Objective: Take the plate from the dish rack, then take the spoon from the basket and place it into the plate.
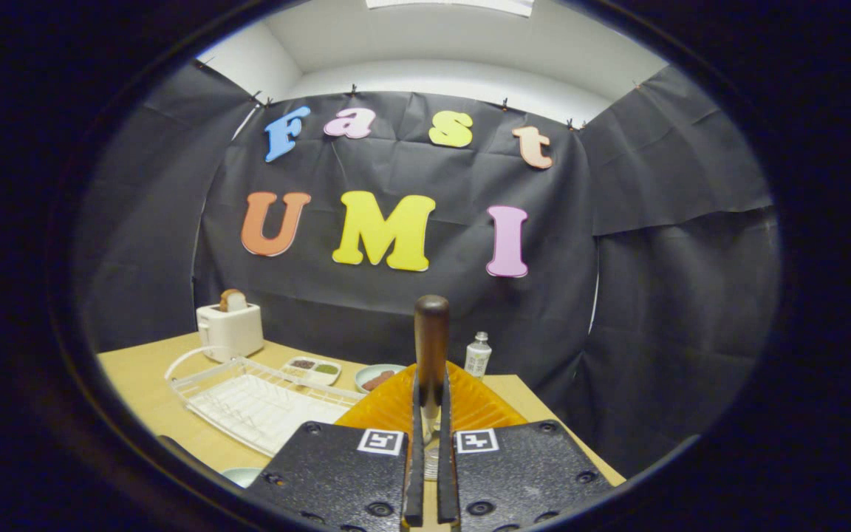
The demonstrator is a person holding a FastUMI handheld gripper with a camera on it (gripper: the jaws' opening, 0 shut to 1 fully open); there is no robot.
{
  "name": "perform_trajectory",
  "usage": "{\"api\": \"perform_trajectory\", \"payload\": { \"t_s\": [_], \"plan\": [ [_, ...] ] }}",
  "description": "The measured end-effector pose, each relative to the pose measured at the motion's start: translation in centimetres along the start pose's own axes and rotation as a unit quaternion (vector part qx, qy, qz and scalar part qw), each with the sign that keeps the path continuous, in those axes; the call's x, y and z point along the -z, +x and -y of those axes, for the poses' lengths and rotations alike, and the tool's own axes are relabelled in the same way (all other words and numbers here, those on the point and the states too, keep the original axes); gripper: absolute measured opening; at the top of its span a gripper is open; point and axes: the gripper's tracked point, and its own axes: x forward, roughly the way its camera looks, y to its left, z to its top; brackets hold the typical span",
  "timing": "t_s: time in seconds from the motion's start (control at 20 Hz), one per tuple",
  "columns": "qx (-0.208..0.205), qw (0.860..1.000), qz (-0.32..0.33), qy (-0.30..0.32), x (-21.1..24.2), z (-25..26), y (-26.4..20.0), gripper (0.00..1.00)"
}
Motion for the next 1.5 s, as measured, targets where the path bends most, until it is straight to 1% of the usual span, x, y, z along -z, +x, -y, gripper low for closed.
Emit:
{"api": "perform_trajectory", "payload": {
  "t_s": [0.1, 0.2, 0.35, 0.5, 0.65, 0.85, 1.0, 1.2, 1.35, 1.45, 1.5],
  "plan": [
    [-0.014, 1.000, -0.005, 0.009, -1.0, -1.7, -2.0, 0.12],
    [-0.038, 0.999, -0.010, 0.019, -1.6, -3.9, -3.9, 0.12],
    [-0.065, 0.997, -0.018, 0.025, -1.4, -7.0, -6.4, 0.12],
    [-0.071, 0.997, -0.032, 0.028, 1.4, -9.6, -7.9, 0.13],
    [-0.065, 0.996, -0.065, 0.002, 6.1, -11.8, -8.7, 0.13],
    [-0.075, 0.992, -0.098, -0.014, 12.1, -14.7, -8.8, 0.13],
    [-0.077, 0.989, -0.123, 0.006, 14.8, -15.5, -8.4, 0.14],
    [-0.078, 0.987, -0.138, 0.031, 15.7, -15.6, -8.0, 0.14],
    [-0.091, 0.984, -0.148, 0.035, 16.0, -16.1, -8.1, 0.16],
    [-0.076, 0.987, -0.137, 0.032, 15.2, -15.1, -7.9, 0.21],
    [-0.070, 0.989, -0.130, 0.030, 14.8, -14.7, -7.8, 0.27]
  ]
}}
